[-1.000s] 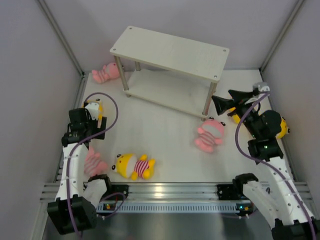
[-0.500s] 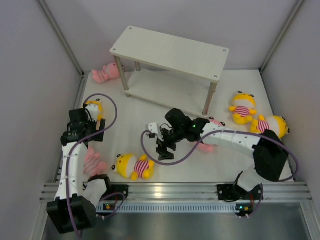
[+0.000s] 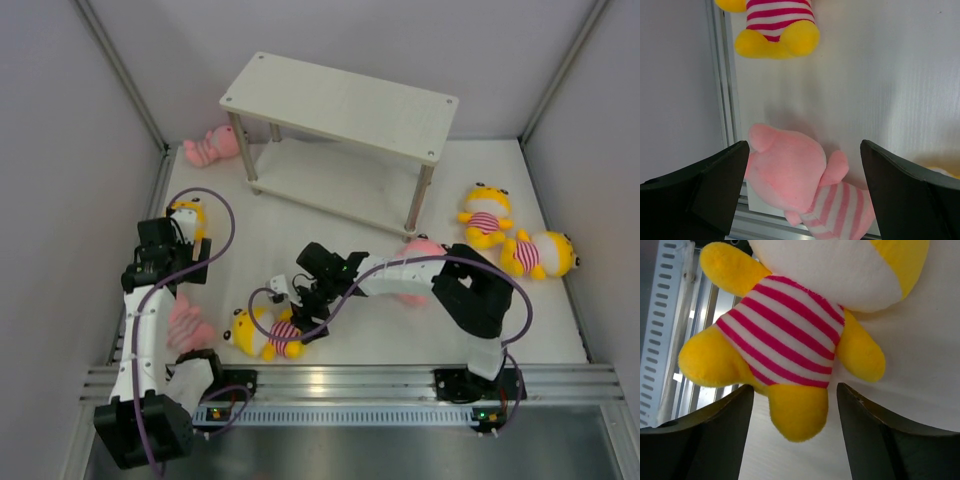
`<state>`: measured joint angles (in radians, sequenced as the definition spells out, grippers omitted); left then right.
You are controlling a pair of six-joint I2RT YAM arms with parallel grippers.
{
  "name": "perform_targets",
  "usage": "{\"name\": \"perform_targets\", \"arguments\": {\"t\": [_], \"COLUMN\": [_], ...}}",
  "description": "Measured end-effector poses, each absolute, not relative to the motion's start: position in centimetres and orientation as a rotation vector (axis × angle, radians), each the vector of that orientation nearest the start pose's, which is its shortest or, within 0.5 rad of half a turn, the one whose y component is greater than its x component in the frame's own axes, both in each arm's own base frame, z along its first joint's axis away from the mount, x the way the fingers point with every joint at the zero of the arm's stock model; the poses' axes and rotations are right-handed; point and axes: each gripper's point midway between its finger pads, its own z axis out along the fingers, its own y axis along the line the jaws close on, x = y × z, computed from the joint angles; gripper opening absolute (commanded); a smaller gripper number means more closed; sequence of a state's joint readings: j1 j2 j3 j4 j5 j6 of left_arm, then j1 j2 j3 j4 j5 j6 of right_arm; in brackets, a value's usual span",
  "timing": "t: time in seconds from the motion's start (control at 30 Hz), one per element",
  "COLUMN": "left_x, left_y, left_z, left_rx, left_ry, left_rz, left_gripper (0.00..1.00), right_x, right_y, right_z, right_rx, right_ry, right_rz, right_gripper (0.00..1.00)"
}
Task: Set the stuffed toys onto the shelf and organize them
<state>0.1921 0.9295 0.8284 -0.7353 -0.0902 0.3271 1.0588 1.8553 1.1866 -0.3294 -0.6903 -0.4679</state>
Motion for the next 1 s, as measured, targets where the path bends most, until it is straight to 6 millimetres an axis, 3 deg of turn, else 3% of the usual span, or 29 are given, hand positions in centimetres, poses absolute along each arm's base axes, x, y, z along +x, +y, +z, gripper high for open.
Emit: {"name": "perform_targets", "arguments": {"t": [0.07,0.1,0.27,0.43,0.57,0.73,0.87,1.0], "left_x": [23.8,23.8,23.8,23.8,23.8,23.8,23.8,23.8], "left_y": [7.6,7.6,7.6,7.6,7.7,7.7,7.7,7.7], "left_z": [15.0,15.0,15.0,15.0,15.0,15.1,15.1,15.1], "left_rx": [0.123,0.123,0.123,0.122,0.121,0.12,0.119,0.119], "left_ry": [2.429,2.429,2.429,2.429,2.429,2.425,2.426,2.426], "left_rz": [0.347,0.347,0.347,0.348,0.35,0.355,0.357,0.357], "left_gripper": [0.99,0.99,0.99,0.99,0.99,0.99,0.99,0.99], "right_x": [11.6,11.5,11.7,13.5,16.7,20.8,25.0,29.1], "right_y": [40.9,41.0,41.9,42.0,41.6,40.3,37.9,34.9], "right_z": [4.6,4.2,4.3,6.3,10.8,18.1,24.5,32.3], "right_rx": [-1.981,-1.977,-1.931,-1.828,-1.638,-1.343,-1.103,-0.886], "right_ry": [1.702,1.719,1.743,1.779,1.794,1.791,1.801,1.751], "right_rz": [1.1,1.1,1.086,0.966,0.784,0.664,0.591,0.514], "right_gripper": [0.55,0.4,0.02,0.0,0.0,0.0,0.0,0.0]}}
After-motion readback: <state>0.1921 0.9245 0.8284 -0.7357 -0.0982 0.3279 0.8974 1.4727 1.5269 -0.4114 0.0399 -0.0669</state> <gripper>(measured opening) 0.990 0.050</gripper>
